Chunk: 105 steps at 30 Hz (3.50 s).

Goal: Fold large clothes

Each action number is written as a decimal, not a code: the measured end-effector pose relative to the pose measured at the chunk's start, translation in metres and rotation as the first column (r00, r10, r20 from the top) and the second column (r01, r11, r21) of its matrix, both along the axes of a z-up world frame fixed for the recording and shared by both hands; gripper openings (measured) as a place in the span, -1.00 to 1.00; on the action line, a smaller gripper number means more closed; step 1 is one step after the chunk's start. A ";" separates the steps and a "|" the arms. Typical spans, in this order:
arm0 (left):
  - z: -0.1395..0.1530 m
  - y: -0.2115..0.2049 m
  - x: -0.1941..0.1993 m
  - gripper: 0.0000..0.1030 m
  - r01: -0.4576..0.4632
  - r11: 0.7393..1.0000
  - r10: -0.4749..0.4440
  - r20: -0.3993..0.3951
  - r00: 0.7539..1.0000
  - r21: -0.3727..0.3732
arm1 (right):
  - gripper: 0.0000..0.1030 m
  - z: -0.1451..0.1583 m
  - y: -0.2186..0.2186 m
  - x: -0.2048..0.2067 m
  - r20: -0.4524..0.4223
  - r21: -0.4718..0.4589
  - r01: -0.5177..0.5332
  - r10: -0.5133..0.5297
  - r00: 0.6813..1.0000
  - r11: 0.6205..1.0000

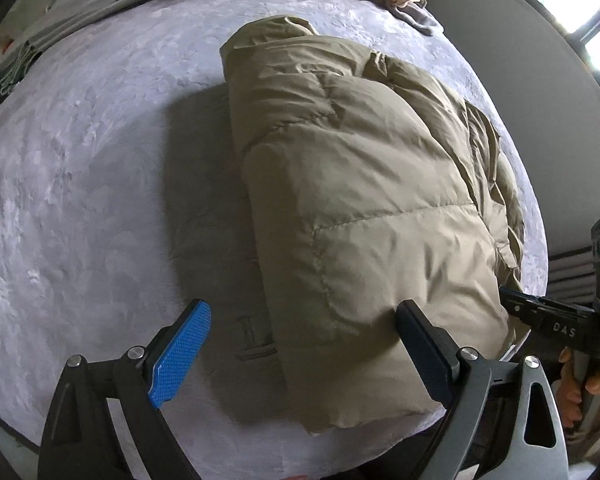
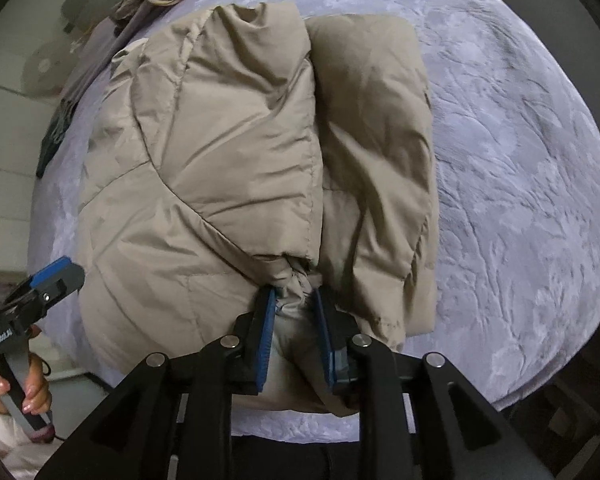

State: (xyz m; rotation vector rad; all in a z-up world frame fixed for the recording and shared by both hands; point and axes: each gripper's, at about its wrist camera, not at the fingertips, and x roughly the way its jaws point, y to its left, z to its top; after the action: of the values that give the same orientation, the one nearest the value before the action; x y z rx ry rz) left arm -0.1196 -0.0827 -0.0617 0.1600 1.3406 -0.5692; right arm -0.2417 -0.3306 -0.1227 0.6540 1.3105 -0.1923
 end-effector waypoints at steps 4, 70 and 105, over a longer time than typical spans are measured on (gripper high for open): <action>-0.002 0.010 -0.001 1.00 0.004 1.000 -0.004 0.004 1.000 -0.001 | -0.47 0.008 0.015 -0.003 -0.001 -0.047 0.036 -0.036 0.999 0.998; -0.102 -0.041 0.130 1.00 -0.207 0.921 0.048 -0.428 0.902 -0.332 | 1.00 -0.075 -0.081 0.112 0.093 0.473 -0.109 0.073 0.993 0.874; 0.031 0.027 0.295 0.49 -0.131 0.916 0.118 -0.057 0.991 -0.379 | -0.25 0.027 0.018 0.317 0.321 0.435 -0.148 0.000 0.947 0.888</action>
State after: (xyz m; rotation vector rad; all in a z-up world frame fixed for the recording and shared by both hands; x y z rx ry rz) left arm 0.1754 -0.0556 -0.0310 -0.2543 1.2364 -0.7157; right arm 0.0757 -0.3130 -0.0961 0.9857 1.0711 0.2871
